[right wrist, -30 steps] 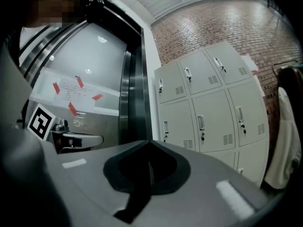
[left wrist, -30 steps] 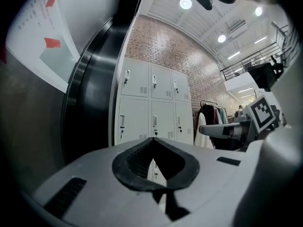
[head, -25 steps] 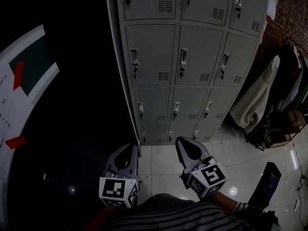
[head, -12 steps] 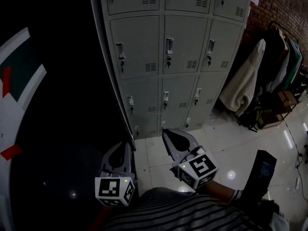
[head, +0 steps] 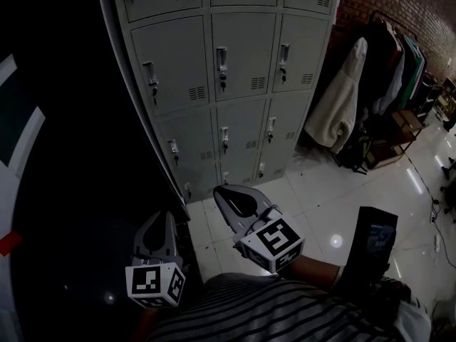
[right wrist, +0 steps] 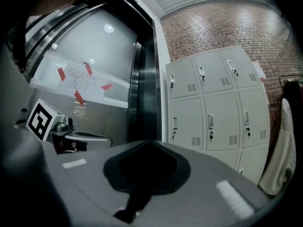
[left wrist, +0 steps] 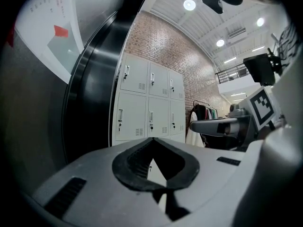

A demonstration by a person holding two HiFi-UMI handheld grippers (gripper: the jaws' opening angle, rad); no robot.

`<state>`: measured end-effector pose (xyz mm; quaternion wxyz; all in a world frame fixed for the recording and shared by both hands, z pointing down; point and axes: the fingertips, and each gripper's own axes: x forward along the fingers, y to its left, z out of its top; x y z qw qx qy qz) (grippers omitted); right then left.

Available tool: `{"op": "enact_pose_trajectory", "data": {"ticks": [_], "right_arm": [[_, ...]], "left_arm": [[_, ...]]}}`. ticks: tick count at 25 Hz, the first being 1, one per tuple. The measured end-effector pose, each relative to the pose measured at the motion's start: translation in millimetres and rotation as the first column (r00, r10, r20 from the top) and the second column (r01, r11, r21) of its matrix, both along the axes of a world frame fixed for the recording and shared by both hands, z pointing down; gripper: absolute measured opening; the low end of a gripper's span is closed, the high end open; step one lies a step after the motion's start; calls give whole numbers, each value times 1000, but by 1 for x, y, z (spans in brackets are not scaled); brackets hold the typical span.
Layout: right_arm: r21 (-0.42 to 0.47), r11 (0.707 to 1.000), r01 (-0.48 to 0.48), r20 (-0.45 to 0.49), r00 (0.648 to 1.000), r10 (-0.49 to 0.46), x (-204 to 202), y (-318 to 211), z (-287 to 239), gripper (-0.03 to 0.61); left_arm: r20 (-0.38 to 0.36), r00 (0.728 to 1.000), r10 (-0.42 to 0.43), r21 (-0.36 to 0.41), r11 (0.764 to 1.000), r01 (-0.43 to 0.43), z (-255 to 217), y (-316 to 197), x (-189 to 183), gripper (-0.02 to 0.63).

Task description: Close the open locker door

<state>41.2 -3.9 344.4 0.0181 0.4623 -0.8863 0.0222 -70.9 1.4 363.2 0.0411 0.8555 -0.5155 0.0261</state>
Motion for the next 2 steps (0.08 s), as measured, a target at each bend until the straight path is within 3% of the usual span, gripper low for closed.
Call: {"op": "enact_pose_trajectory", "data": {"ticks": [2], "right_arm": [[-10,1000,9,4,1000,-9,-4,3,0,0]], "left_arm": [[2,1000,5,-3,1000,-5,2,2,-1,5]]}}
